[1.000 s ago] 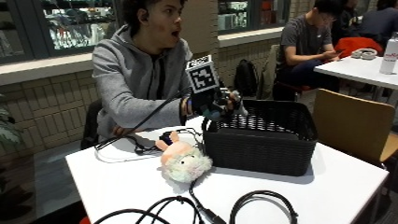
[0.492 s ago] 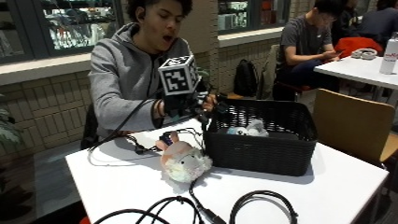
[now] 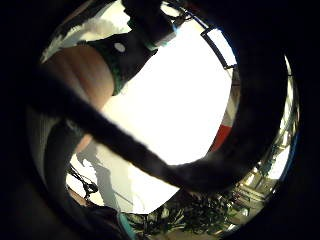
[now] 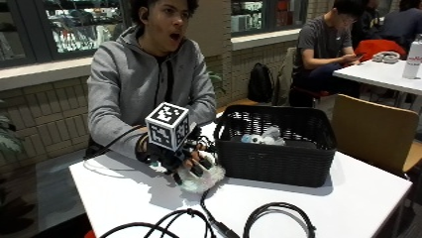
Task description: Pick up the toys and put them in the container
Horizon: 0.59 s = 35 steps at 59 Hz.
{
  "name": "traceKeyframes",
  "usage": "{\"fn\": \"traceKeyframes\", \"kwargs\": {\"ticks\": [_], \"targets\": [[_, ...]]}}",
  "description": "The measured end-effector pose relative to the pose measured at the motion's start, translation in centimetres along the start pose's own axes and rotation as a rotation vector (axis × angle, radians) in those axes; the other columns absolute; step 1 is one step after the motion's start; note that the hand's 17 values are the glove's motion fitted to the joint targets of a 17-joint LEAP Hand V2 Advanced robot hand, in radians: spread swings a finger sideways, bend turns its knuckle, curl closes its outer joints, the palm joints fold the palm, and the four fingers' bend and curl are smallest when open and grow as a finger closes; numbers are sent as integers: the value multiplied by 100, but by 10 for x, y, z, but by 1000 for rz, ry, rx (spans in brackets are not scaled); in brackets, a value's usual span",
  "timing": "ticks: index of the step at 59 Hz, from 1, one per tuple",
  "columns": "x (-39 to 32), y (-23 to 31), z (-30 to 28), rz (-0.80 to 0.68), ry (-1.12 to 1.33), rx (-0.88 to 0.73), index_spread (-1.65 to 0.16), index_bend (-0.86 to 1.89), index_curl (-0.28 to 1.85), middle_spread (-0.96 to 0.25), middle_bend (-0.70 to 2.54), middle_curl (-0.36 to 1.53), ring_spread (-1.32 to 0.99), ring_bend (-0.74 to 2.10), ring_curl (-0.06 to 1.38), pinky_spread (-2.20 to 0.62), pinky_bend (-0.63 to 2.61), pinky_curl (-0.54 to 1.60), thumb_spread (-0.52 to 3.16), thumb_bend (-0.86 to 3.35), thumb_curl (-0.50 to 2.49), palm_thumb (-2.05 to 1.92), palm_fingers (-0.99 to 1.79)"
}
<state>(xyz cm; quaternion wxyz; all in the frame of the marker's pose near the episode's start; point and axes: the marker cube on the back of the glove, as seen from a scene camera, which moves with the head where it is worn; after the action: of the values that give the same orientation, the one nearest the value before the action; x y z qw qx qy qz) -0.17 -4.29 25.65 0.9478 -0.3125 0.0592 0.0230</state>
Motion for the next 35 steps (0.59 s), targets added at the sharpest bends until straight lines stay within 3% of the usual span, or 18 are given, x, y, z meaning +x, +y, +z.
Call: {"fn": "traceKeyframes", "kwargs": {"ticks": [9,15,26,35], "targets": [[5,-8,20,50,-26,-88,-32,13,23,6,11,36,-1,16,28,10,101,36,114,-2,36,11,-20],[1,-7,29,58,-35,-16,-32,25,27,5,5,30,0,12,25,10,107,37,119,5,38,24,-16],[-4,-19,26,99,6,118,-32,46,35,4,15,26,0,30,27,-5,118,37,133,19,45,51,32],[-7,-25,20,95,42,186,-30,38,37,-5,27,31,-9,60,36,-21,113,36,133,25,51,66,70]]}}
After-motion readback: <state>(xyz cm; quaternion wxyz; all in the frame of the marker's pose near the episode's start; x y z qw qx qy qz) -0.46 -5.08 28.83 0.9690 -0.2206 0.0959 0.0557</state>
